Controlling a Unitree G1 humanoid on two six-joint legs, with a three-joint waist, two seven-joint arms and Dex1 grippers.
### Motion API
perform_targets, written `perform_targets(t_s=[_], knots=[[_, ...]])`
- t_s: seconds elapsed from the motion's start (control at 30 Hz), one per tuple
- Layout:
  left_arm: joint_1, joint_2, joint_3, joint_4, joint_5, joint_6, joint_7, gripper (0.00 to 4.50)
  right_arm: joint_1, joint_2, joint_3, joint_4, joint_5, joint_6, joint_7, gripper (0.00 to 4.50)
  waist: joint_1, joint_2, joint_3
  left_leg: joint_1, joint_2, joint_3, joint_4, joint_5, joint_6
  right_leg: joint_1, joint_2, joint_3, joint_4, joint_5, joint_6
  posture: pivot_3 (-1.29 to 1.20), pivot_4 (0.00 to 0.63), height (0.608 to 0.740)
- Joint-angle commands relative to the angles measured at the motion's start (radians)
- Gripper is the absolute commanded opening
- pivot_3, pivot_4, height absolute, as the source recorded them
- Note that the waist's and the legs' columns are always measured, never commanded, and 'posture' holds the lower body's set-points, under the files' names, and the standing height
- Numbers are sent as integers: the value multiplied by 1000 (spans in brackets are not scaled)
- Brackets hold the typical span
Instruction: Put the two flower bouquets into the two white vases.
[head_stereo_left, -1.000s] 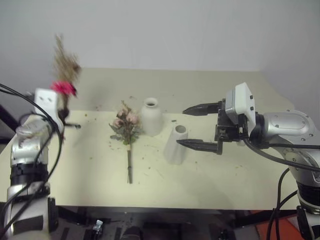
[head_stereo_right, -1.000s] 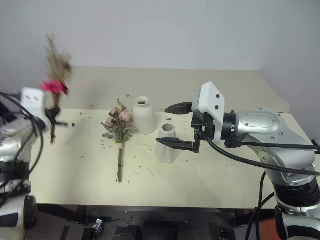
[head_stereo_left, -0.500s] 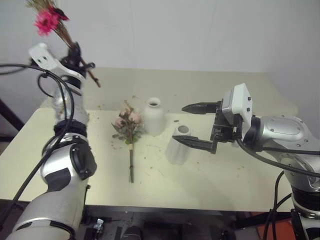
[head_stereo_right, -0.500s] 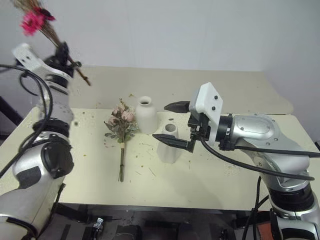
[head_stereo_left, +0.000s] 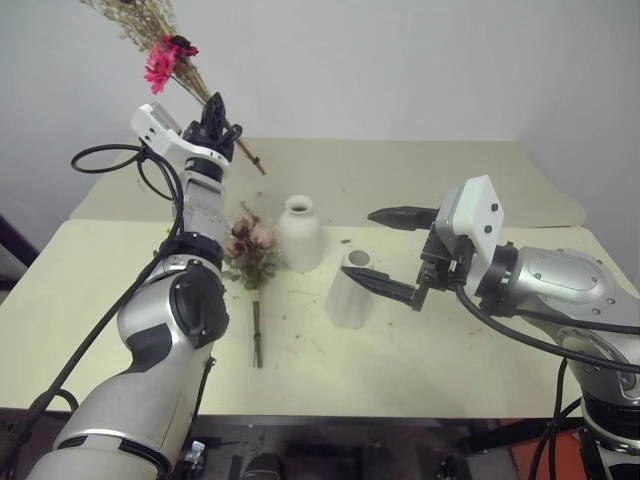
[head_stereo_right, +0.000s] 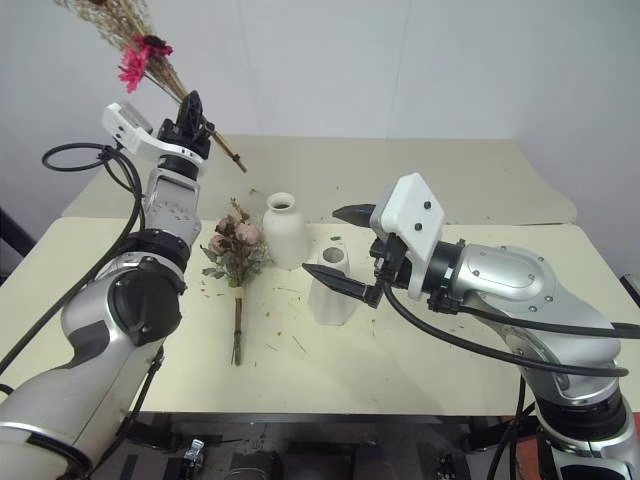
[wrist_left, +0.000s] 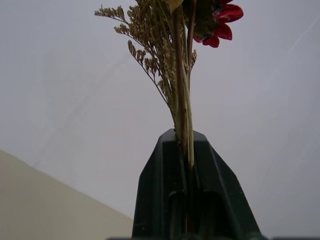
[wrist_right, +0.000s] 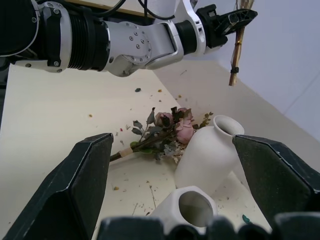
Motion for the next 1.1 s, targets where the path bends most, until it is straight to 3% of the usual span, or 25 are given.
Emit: perform_targets(t_s=[0.03, 0.57, 1.1], knots=[[-36, -10, 2, -8, -8, 39, -42, 11, -2, 4, -25, -43, 0, 11, -37, 4500, 0, 0, 0, 0, 0, 0, 0, 0, 0, 0, 0, 0, 0, 0, 0, 0, 150, 740], [-16, -42, -39, -20, 16, 111, -181, 11, -2, 26, 50, 7, -189, -2, -131, 4500, 1, 0, 0, 0, 0, 0, 0, 0, 0, 0, 0, 0, 0, 0, 0, 0, 150, 740], [61, -61, -175, -27, 152, 50, -247, 11, -25, 59, 45, 36, -268, -9, -121, 4500, 0, 0, 0, 0, 0, 0, 0, 0, 0, 0, 0, 0, 0, 0, 0, 0, 150, 740]])
